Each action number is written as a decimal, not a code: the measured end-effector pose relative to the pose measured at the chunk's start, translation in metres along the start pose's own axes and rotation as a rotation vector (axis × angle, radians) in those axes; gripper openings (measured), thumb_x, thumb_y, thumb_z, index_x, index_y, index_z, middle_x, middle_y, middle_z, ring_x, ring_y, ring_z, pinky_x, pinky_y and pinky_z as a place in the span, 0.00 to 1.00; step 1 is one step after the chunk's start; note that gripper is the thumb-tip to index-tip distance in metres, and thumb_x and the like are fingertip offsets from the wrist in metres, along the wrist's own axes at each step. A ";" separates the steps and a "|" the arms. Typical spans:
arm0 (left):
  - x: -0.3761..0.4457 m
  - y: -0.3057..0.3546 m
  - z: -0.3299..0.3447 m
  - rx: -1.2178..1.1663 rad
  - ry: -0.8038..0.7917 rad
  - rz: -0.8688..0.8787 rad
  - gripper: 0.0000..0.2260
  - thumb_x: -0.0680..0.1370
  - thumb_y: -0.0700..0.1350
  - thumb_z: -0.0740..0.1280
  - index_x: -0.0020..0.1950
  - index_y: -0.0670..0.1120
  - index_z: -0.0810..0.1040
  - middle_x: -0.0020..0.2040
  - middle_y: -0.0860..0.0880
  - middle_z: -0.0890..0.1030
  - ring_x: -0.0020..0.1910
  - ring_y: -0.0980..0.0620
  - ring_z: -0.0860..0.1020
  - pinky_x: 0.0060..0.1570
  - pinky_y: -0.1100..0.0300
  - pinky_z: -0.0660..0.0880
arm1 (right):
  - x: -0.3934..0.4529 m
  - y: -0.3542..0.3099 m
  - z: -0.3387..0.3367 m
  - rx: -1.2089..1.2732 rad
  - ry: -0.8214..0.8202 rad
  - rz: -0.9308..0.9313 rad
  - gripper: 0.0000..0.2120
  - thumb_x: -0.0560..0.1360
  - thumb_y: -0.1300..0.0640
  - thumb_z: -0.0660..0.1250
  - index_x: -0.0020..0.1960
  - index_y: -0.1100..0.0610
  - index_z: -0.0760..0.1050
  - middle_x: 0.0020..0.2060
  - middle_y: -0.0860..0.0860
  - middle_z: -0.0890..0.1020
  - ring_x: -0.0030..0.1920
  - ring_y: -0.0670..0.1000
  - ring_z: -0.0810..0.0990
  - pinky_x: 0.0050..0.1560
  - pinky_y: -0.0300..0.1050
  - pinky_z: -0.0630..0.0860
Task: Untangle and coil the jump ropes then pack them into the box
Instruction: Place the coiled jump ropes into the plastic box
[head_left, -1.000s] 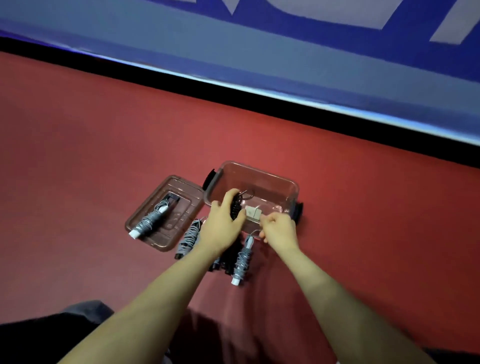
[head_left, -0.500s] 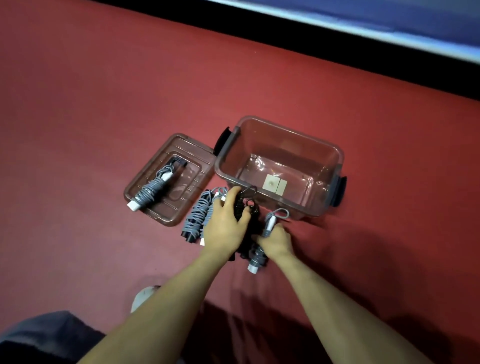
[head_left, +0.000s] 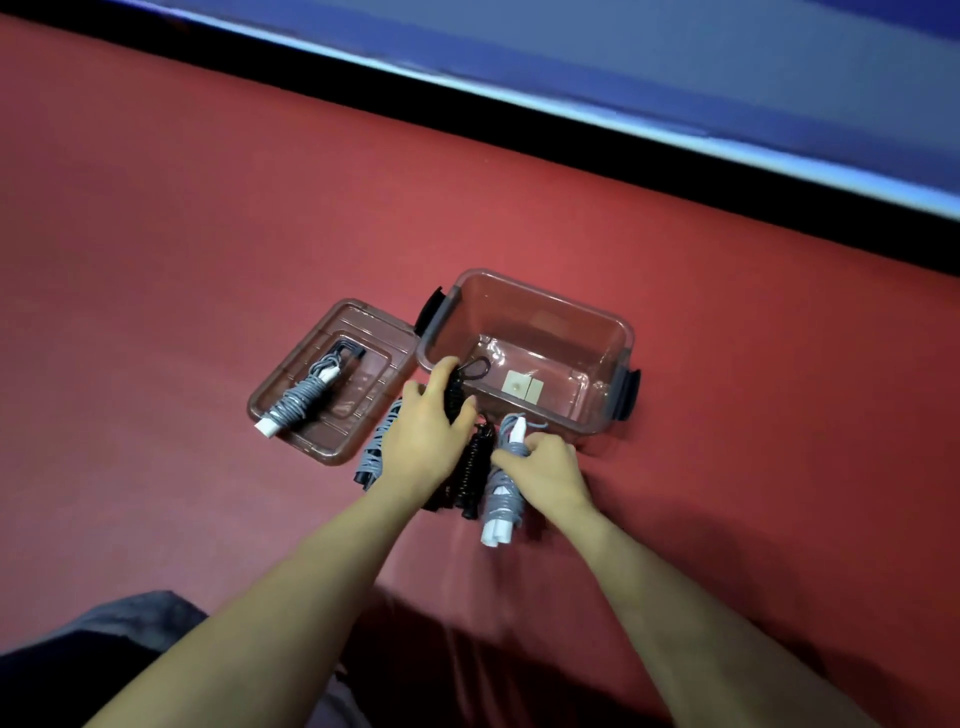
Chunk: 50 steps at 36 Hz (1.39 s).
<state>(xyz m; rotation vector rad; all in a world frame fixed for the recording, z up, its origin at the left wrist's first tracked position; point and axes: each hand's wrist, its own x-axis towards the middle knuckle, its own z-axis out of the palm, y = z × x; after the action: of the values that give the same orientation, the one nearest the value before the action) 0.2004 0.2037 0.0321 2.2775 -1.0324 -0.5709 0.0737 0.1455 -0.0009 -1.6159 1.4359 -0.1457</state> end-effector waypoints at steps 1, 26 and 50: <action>0.001 0.005 -0.004 -0.004 0.005 0.020 0.21 0.79 0.55 0.60 0.71 0.60 0.60 0.60 0.47 0.69 0.52 0.47 0.75 0.44 0.57 0.66 | -0.002 -0.006 -0.007 0.019 0.020 -0.008 0.14 0.66 0.52 0.71 0.27 0.56 0.71 0.25 0.48 0.75 0.31 0.49 0.73 0.32 0.43 0.68; 0.137 0.048 0.030 -0.101 -0.091 0.058 0.21 0.79 0.51 0.64 0.68 0.45 0.64 0.62 0.40 0.69 0.56 0.42 0.73 0.48 0.59 0.66 | 0.118 -0.052 -0.048 0.234 0.233 -0.104 0.07 0.71 0.55 0.68 0.36 0.55 0.73 0.28 0.48 0.73 0.36 0.52 0.69 0.33 0.43 0.65; 0.206 -0.010 0.110 0.326 -0.488 -0.060 0.26 0.75 0.35 0.62 0.72 0.41 0.60 0.68 0.39 0.60 0.65 0.34 0.67 0.66 0.47 0.65 | 0.216 -0.010 0.025 0.071 -0.149 -0.028 0.14 0.66 0.64 0.68 0.52 0.60 0.76 0.48 0.59 0.80 0.45 0.55 0.79 0.46 0.49 0.78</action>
<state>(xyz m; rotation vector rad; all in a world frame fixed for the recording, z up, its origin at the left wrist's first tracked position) 0.2673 0.0129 -0.0864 2.5194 -1.3720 -1.0911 0.1627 -0.0206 -0.1091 -1.5560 1.2804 -0.0894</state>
